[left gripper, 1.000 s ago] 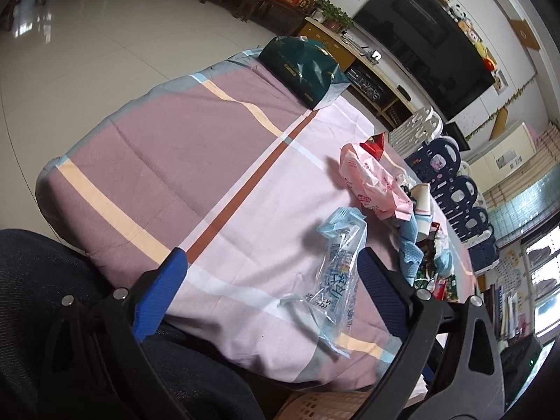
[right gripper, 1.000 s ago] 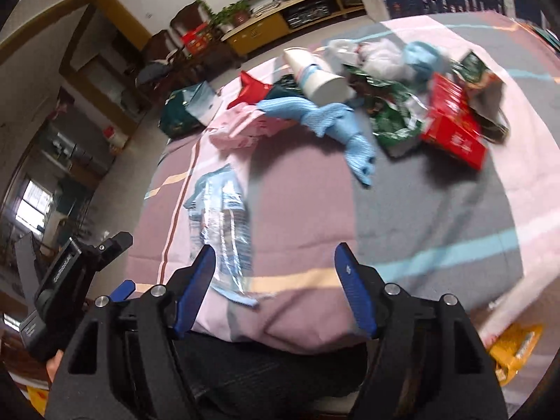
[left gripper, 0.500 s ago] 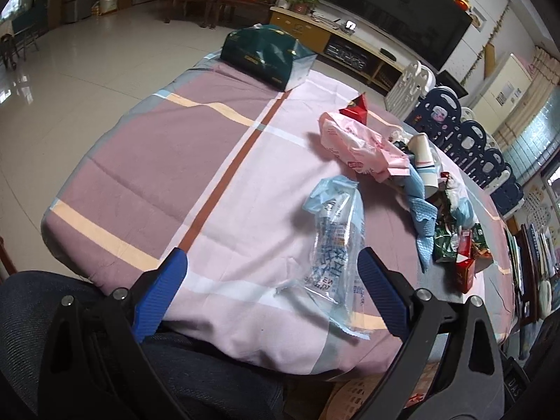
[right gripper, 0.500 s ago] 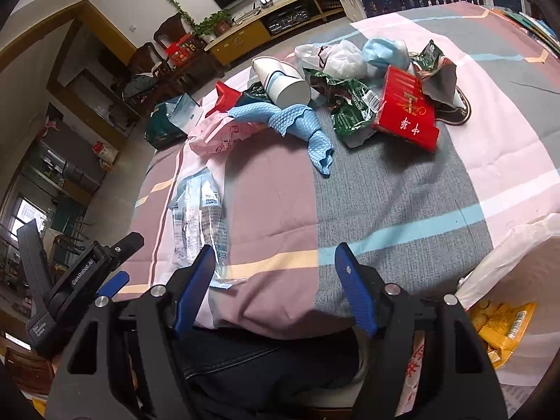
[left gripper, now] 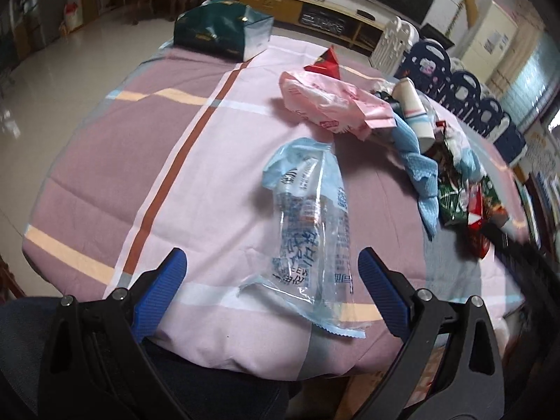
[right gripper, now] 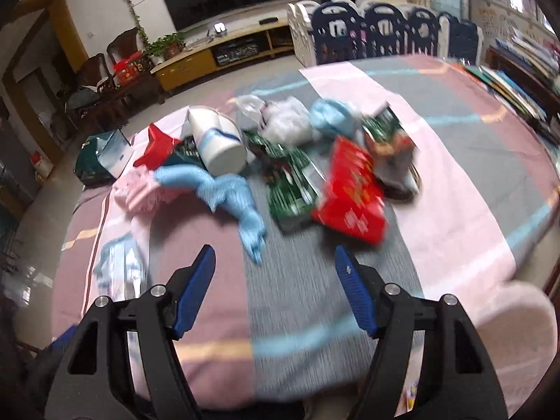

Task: Collect trash
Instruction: 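Grasp the clear plastic bottle with the left tool, then lift the bottle with the left tool while the right tool grasps the blue cloth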

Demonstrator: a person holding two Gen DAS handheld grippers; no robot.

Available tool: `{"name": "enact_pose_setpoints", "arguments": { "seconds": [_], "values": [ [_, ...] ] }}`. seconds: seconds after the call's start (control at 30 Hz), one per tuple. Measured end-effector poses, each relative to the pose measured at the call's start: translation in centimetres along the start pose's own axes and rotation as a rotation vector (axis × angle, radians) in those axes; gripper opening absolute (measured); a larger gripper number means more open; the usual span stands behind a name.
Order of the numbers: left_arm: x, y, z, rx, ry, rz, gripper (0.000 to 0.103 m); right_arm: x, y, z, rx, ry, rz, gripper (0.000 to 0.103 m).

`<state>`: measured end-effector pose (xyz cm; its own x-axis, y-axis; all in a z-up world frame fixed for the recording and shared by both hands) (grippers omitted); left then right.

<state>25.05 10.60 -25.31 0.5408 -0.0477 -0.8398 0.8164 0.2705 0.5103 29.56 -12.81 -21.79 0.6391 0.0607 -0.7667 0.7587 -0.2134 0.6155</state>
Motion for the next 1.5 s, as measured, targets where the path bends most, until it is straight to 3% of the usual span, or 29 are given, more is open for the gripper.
{"name": "enact_pose_setpoints", "arguments": {
  "seconds": [0.13, 0.27, 0.4, 0.5, 0.6, 0.77, 0.93, 1.2, 1.5],
  "values": [
    [0.2, 0.0, 0.0, 0.017, 0.030, -0.008, 0.098, 4.4, 3.0, -4.7, -0.218, -0.026, -0.016, 0.070],
    [0.3, 0.1, -0.8, -0.023, 0.019, -0.010, 0.098, 9.1, 3.6, -6.5, -0.302, -0.074, -0.112, 0.069],
    [0.9, 0.1, -0.8, -0.024, 0.023, -0.020, 0.098, 9.9, 2.8, -6.5, -0.332, -0.084, -0.126, 0.036],
    [1.1, 0.2, -0.3, -0.005, 0.039, -0.018, 0.098, 8.6, 2.0, -6.2, -0.338, -0.056, -0.109, 0.026],
    [1.3, 0.1, 0.3, 0.026, 0.032, -0.016, 0.095, 6.3, 0.7, -5.2, -0.259, 0.028, -0.113, 0.026],
    [2.1, -0.4, 1.5, 0.084, 0.002, -0.061, 0.055, 2.5, -2.2, -3.7, -0.127, 0.146, -0.122, 0.026],
    [2.0, -0.6, 1.9, 0.104, -0.025, -0.058, 0.038, -0.7, -4.2, -2.9, -0.090, 0.168, -0.095, 0.026],
    [1.1, -0.4, 2.1, 0.110, -0.044, -0.017, 0.032, -3.5, -4.4, -1.9, -0.087, 0.143, -0.046, 0.026],
    [0.3, 0.2, 1.6, 0.081, -0.058, 0.025, 0.031, -3.6, -5.0, -1.3, -0.060, 0.138, -0.054, 0.026]
  ]
}}
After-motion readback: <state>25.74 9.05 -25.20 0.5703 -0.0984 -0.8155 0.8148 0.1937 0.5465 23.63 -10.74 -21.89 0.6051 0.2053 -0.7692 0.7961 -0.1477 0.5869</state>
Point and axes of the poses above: each gripper's, at about its wrist camera, not at the fingertips, and x roughly the way its jaws point, z to its right, y to its top, the point moved 5 cm from there along x, roughly the way its jaws point, and after that the axes turned 2 degrees about -y, right-handed, at the moved point
